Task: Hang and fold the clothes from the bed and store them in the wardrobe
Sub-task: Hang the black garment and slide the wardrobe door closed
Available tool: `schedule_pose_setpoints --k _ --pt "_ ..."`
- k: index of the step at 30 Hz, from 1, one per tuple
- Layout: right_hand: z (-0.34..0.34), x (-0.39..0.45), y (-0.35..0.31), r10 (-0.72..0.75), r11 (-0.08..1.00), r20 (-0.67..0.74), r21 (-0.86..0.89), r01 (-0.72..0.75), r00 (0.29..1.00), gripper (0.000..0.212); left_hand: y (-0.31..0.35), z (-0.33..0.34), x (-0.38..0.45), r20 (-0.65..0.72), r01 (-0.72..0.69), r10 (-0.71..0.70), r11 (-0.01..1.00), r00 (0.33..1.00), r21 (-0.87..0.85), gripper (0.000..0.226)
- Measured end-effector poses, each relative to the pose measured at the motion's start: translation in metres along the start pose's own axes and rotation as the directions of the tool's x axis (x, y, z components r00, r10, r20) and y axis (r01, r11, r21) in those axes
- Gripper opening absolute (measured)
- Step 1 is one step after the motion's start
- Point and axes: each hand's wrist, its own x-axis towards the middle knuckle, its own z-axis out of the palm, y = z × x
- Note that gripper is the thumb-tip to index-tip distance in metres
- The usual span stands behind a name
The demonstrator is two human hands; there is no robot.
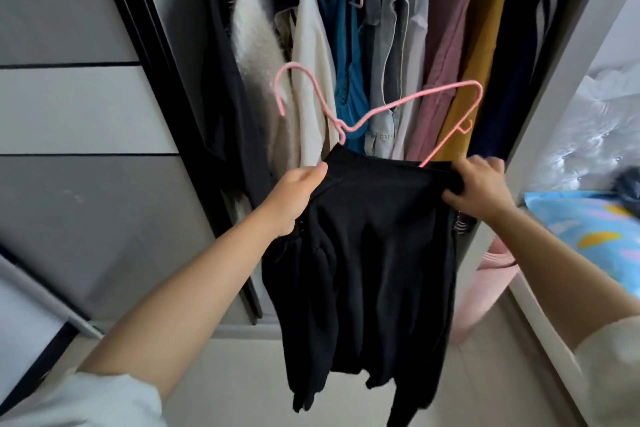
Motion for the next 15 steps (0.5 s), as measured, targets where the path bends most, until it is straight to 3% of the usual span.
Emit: schedule_pose_setpoints --k 2,6,11,15 --pt "-0.009 0.006 -0.004 0.207 0.975 -0.07 0.091 -0.201 0.976 0.051 0.001 0.001 0.0 -0.003 -0.002 0.002 0.999 1.0 -0.032 0.041" --pt "-0.02 0.013 -0.006 0.427 0.887 -0.209 0.286 -0.363 0.88 0.04 -0.007 0.009 0.008 0.016 -0.027 0.028 1.0 0.999 -0.013 0.045" --pt "-0.025 0.017 0.005 0.318 0.948 -0.222 0.06 -0.312 0.922 0.052 -0.001 0.004 0.015 -0.014 -0.042 0.043 0.997 0.999 0.066 0.045" --pt "-0.019 0.019 0.011 0.242 0.97 -0.071 0.015 -0.242 0.968 0.044 -0.002 0.003 0.012 0.087 -0.07 0.066 0.996 0.994 0.048 0.026"
